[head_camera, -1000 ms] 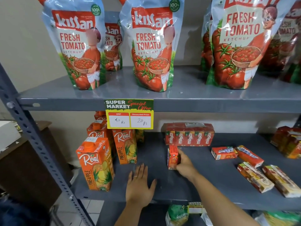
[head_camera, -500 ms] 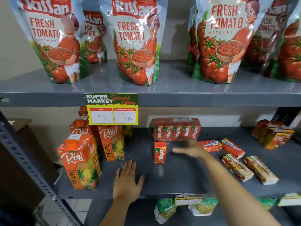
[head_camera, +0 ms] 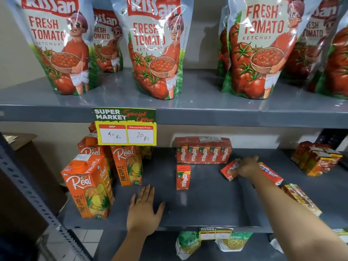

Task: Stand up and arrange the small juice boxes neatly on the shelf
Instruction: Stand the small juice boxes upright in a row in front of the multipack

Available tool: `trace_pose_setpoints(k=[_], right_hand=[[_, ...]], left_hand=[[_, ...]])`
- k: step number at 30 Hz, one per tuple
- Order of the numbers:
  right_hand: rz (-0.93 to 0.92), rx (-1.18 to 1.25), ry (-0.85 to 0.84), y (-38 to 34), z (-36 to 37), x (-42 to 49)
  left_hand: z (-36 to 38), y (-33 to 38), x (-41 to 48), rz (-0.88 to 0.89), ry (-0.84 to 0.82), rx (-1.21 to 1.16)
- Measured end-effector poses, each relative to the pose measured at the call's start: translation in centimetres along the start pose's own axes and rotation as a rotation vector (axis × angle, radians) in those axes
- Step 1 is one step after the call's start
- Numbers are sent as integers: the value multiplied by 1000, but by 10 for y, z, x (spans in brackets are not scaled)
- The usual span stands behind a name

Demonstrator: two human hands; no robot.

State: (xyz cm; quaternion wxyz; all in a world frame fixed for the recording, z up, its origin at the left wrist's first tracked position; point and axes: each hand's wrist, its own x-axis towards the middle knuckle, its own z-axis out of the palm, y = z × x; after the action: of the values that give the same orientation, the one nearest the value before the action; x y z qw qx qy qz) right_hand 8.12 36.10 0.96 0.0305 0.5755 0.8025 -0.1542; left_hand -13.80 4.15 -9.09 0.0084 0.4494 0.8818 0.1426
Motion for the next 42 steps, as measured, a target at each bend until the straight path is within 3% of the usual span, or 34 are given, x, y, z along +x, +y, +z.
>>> trace_pose_setpoints(k=[4, 11, 17, 20, 26, 29, 33, 36, 42], right_hand=[[-301, 283, 32, -29, -6, -26], [-583, 214, -119, -69, 5, -50], [-581, 181, -271, -73, 12, -50], [-559, 339, -355, -65, 10, -49], [-514, 563, -341, -51, 19, -46], [-492, 551, -295, -51, 24, -48], [-479, 557, -372, -53, 33, -55], [-422, 691, -261, -52, 38, -64], [-273, 618, 268, -73, 77, -93]], left_hand=[[0, 0, 0, -1, -9, 2], [-2, 1, -1, 0, -11, 9], [-3, 2, -2, 5, -1, 3], [-2, 1, -3, 7, 3, 7], [-1, 1, -2, 5, 2, 3], [-2, 1, -2, 3, -3, -1], [-3, 2, -2, -2, -10, 13], [-2, 2, -1, 0, -11, 20], [-2, 2, -2, -1, -11, 29]])
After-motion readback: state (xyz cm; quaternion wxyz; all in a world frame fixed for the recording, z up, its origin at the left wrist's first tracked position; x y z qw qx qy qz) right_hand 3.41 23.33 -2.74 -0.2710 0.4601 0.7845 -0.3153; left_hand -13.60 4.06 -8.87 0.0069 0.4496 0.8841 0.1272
